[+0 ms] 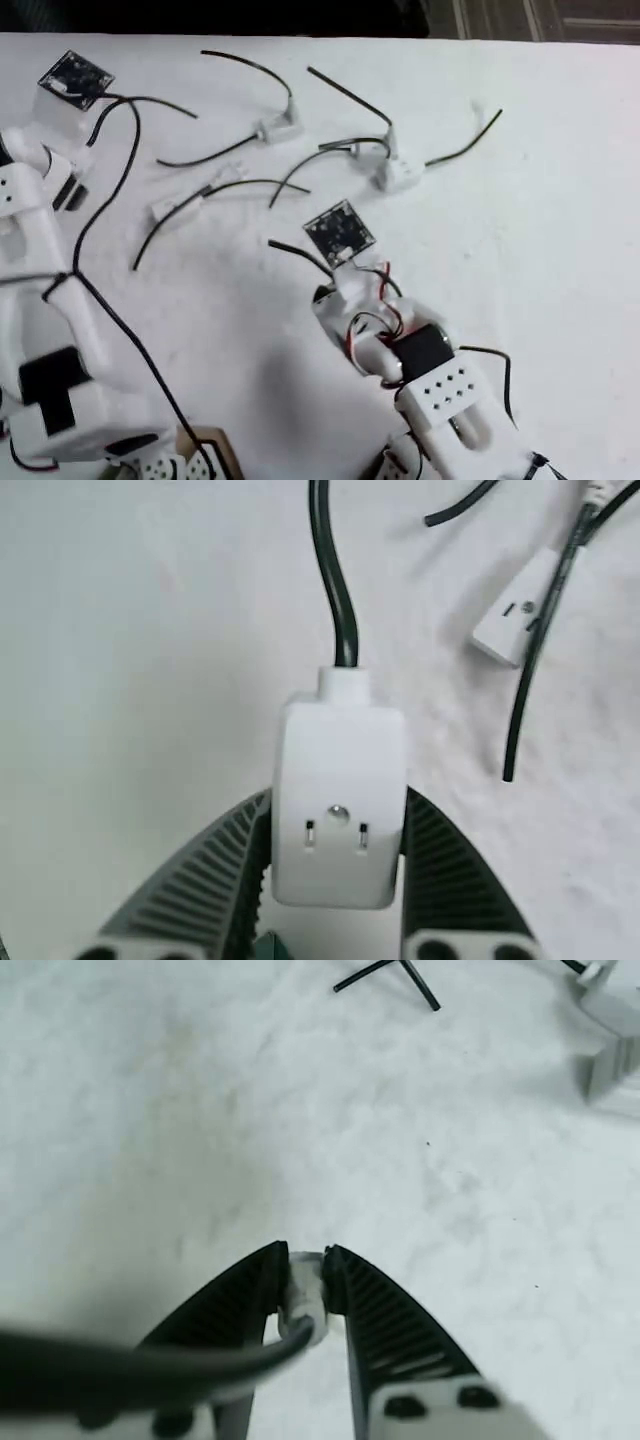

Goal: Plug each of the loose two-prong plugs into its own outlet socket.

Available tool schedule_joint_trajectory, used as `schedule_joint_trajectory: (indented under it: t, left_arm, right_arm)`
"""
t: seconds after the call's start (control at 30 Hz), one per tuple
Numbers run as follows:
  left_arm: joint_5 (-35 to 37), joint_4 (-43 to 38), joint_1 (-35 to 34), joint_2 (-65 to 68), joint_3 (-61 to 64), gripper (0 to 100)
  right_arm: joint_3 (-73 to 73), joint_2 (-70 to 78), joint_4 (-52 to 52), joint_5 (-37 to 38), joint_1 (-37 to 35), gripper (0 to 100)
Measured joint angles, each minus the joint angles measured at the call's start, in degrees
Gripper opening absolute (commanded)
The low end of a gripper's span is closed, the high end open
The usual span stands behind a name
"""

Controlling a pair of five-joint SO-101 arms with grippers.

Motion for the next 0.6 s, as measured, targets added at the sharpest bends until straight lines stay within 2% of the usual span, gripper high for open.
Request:
schedule_joint_trajectory:
  t: [0.17,0.33,0.4,0.53,0.6]
  left_arm:
    - [0.35,8.26,7.3,-7.74,3.87,2]
    - [5.54,8.79,17.67,-18.37,17.41,4]
    - [8.88,6.42,21.63,-23.65,23.38,10]
    - [15.21,0.18,25.85,-34.37,34.73,29]
    - [18.29,-1.67,26.64,-39.38,39.12,31]
  right_arm:
    - [0.0,0.0,0.0,0.0,6.07,1.8]
    - [0.0,-3.52,0.0,0.0,12.13,1.8]
    - [0.0,-5.45,0.0,0.0,13.89,1.8]
    - [0.0,-7.3,0.0,0.0,14.68,1.8]
    - [0.0,-7.47,0.0,0.0,14.68,1.8]
